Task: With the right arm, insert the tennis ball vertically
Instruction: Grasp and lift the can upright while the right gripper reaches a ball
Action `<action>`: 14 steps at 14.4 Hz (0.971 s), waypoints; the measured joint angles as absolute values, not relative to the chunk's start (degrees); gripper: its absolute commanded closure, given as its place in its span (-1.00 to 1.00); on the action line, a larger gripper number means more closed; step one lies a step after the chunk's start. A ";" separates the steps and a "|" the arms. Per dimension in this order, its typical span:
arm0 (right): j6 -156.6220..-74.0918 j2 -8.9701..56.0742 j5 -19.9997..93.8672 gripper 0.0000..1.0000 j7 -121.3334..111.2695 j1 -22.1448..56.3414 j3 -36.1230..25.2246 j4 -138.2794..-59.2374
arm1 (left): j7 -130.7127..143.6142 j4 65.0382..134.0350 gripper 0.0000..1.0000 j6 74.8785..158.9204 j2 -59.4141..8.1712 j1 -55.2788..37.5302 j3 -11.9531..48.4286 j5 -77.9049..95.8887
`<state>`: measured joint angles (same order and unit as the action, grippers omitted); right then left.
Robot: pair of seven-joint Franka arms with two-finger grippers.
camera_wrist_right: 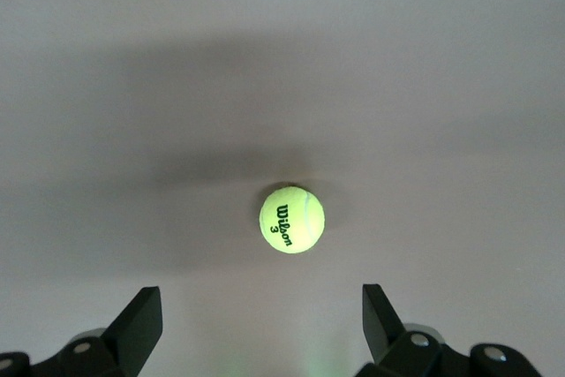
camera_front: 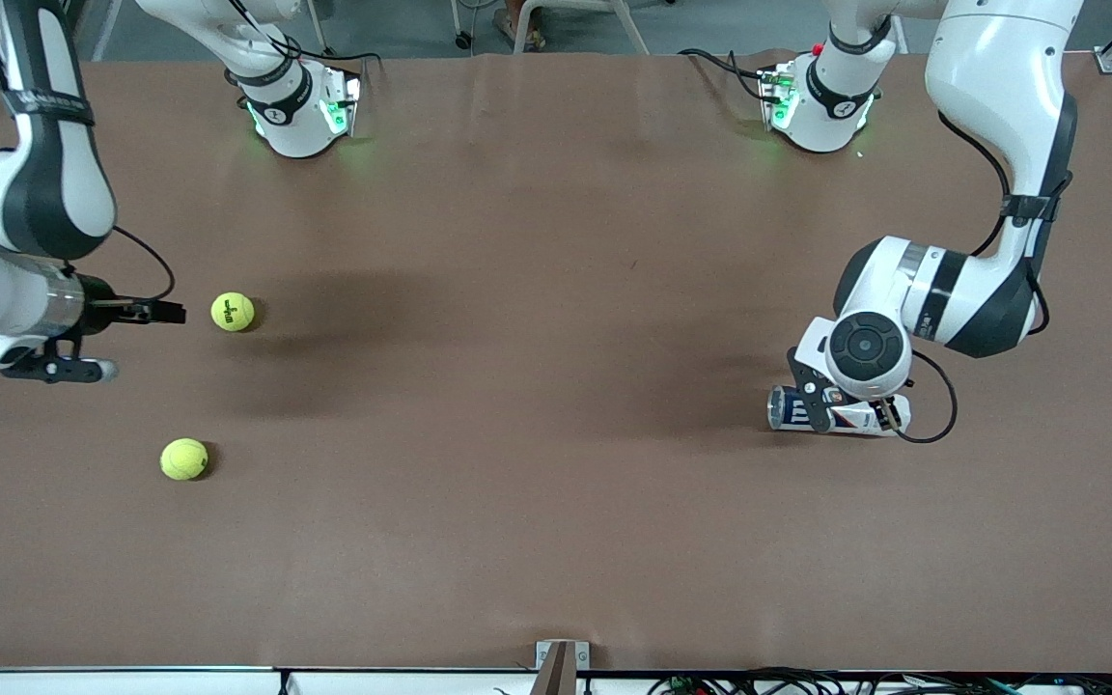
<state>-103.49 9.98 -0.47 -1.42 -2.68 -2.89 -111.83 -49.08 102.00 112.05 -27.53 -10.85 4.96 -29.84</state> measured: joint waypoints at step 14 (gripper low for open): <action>-125.51 10.49 -0.47 -1.00 -1.39 -4.17 -2.95 -132.60 | -49.02 103.24 -0.92 117.37 -32.24 -11.58 5.15 -37.72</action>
